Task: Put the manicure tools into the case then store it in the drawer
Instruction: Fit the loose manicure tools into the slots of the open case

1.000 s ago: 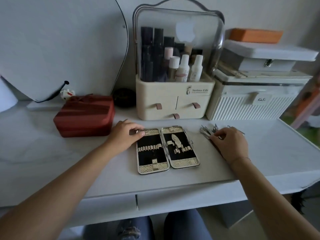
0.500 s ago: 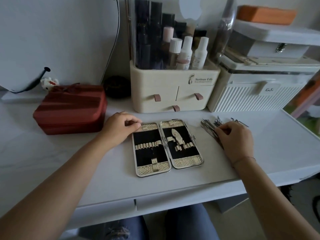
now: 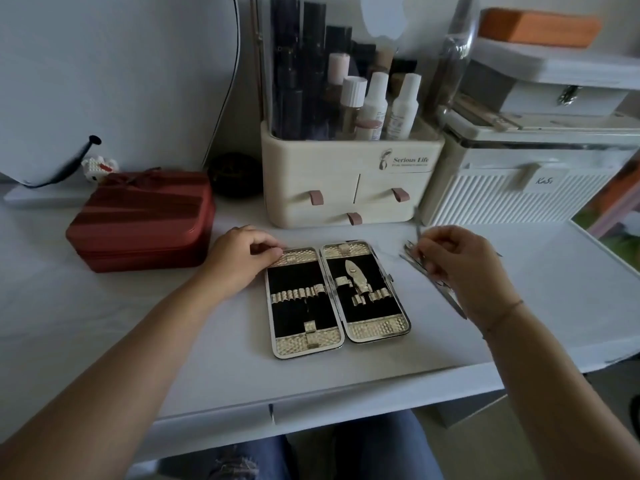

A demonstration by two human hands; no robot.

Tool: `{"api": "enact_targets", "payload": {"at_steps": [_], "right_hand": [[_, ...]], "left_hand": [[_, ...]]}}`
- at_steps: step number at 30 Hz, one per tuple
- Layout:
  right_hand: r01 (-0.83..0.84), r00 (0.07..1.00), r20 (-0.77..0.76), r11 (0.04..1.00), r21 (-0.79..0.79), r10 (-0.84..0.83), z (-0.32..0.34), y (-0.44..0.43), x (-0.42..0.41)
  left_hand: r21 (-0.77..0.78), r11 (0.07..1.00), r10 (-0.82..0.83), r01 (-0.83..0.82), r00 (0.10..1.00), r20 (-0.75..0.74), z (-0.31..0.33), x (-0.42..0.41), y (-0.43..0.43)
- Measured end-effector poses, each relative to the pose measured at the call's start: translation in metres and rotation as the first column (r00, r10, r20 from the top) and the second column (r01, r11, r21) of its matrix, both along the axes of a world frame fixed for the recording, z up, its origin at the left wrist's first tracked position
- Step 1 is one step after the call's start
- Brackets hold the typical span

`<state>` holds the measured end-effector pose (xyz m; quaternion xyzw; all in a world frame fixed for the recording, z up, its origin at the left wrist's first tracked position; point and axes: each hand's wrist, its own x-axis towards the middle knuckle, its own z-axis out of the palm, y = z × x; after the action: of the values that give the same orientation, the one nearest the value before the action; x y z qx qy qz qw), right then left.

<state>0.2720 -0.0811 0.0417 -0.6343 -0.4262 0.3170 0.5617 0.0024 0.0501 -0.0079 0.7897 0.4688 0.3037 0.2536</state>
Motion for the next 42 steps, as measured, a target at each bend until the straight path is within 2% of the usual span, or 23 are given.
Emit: {"api": "enact_targets", "payload": {"at_steps": [1,3,5,7,13,17,25,32,42], "right_hand": [[-0.119,0.981,-0.151,0.993,0.01,0.119,0.006,0.004,-0.009],[-0.358,0.9,-0.272,0.934,-0.016,0.34,0.013,0.015,-0.028],[-0.526,0.835,-0.234,0.847,-0.078,0.497,0.016,0.029,-0.051],[-0.581,0.812,-0.157,0.803,-0.132,0.562,0.016,0.046,-0.073],[-0.584,0.808,-0.065,0.782,-0.218,0.586,0.005,0.085,-0.109],[-0.575,0.812,-0.073,0.773,-0.268,0.579,-0.001,0.096,-0.117],[-0.489,0.857,0.056,0.841,-0.231,0.513,-0.011,0.104,-0.121],[-0.512,0.826,0.135,0.829,-0.225,0.547,-0.013,0.105,-0.121],[-0.565,0.758,0.224,0.788,-0.247,0.613,-0.013,0.103,-0.117]], "left_hand": [[-0.01,1.0,-0.005,0.006,1.0,0.008,0.001,0.0,0.0],[-0.034,0.999,-0.013,0.014,0.999,0.035,0.002,-0.001,0.0],[-0.064,0.998,-0.013,0.018,0.997,0.073,0.005,-0.003,0.0],[-0.093,0.995,-0.009,0.019,0.994,0.108,0.007,-0.005,-0.001],[-0.158,0.986,-0.024,0.046,0.99,0.138,0.01,-0.008,-0.001],[-0.185,0.981,-0.027,0.053,0.989,0.144,0.012,-0.01,0.002],[-0.235,0.969,-0.024,0.073,0.978,0.206,0.011,-0.012,0.004],[-0.225,0.973,-0.03,0.049,0.996,0.087,0.016,-0.016,0.003],[-0.289,0.951,-0.082,0.107,0.992,0.099,0.02,-0.02,0.003]]}}
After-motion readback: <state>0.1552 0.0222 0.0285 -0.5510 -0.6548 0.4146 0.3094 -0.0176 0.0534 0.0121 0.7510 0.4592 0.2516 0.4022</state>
